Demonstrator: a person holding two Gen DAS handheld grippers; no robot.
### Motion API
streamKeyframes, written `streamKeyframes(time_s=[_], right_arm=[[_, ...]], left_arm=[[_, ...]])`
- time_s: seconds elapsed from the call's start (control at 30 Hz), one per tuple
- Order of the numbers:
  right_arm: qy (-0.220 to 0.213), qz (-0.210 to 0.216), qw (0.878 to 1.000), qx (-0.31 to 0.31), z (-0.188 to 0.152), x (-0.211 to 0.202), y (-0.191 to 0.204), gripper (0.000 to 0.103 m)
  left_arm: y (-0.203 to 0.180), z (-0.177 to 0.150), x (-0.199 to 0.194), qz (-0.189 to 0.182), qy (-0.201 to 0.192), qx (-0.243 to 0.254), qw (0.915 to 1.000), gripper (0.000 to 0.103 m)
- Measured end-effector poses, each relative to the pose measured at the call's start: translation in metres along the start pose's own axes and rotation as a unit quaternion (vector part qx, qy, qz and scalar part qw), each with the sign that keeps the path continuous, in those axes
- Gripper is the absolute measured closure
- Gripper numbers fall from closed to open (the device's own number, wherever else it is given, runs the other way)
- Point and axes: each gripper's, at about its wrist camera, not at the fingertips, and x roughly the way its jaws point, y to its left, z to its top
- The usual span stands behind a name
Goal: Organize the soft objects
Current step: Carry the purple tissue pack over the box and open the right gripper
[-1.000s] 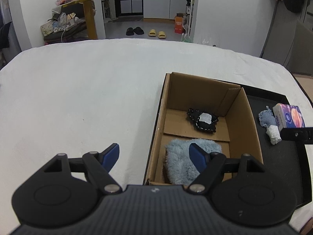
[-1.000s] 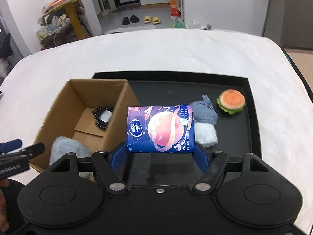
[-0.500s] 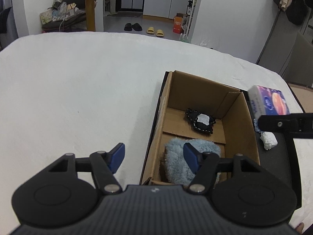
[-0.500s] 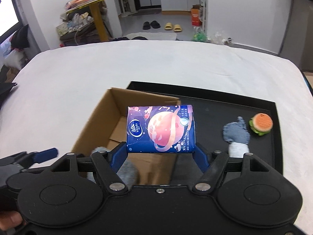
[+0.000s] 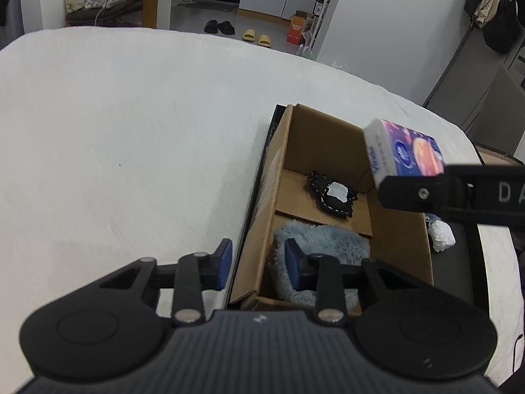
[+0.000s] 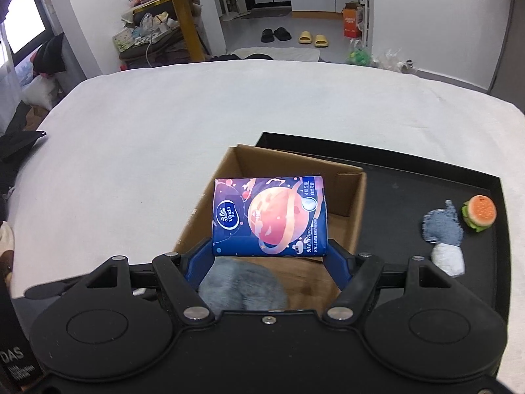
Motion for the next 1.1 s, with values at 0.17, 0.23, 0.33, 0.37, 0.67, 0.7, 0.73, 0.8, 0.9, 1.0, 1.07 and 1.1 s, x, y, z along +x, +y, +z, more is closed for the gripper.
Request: streamKeyframes(time_s=[0.17, 0.23, 0.33, 0.37, 0.67, 0.7, 0.73, 0.8, 0.9, 1.0, 1.07, 1.1], right_arm=[[0.006, 0.019, 1.0, 0.015, 0.003, 0.008, 0.007, 0.032], [0.013, 0.036, 0.999, 0.021, 0.003, 0.014, 0.009, 0.031], [0.033, 0.043, 0.998, 0.032, -0.001, 0.022, 0.008, 0.03], [0.036, 0.041, 0.998, 0.033, -0.002, 0.022, 0.007, 0.03], [0.025, 0.027, 0.998, 0.042, -0.013, -0.006, -0.026, 0.03], [0.022, 0.024, 0.999, 0.042, -0.014, -0.009, -0.031, 0.031], [0.02, 0.022, 0.999, 0.043, -0.013, -0.01, -0.035, 0.031], [0.015, 0.018, 0.999, 0.044, -0.016, -0.016, -0.046, 0.031], [0.008, 0.006, 0.999, 0.044, -0.02, -0.023, -0.063, 0.031], [0.005, -0.007, 0.999, 0.05, -0.024, -0.025, -0.082, 0.031], [0.005, -0.016, 0.998, 0.06, -0.027, -0.025, -0.097, 0.031], [0.005, -0.02, 0.998, 0.065, -0.028, -0.025, -0.104, 0.031]], left_arm=[[0.004, 0.0, 0.006, -0.01, 0.012, -0.011, 0.9998, 0.091], [0.006, -0.001, 0.007, -0.011, 0.012, -0.015, 0.9997, 0.091], [0.007, -0.001, 0.007, -0.013, 0.013, -0.018, 0.9997, 0.091], [0.006, -0.002, 0.007, -0.013, 0.012, -0.017, 0.9997, 0.091], [-0.001, 0.0, 0.004, 0.0, 0.01, -0.006, 0.9999, 0.09], [-0.003, 0.0, 0.004, 0.003, 0.009, -0.003, 1.0, 0.089], [-0.004, 0.0, 0.004, 0.006, 0.008, -0.001, 0.9999, 0.089], [-0.007, 0.0, 0.003, 0.013, 0.007, 0.005, 0.9999, 0.087], [-0.011, 0.0, 0.0, 0.024, 0.004, 0.014, 0.9996, 0.083], [-0.016, 0.0, -0.003, 0.033, 0.0, 0.025, 0.9991, 0.071], [-0.018, 0.0, -0.005, 0.039, -0.006, 0.03, 0.9988, 0.062], [-0.02, 0.0, -0.007, 0.042, -0.008, 0.033, 0.9985, 0.057]])
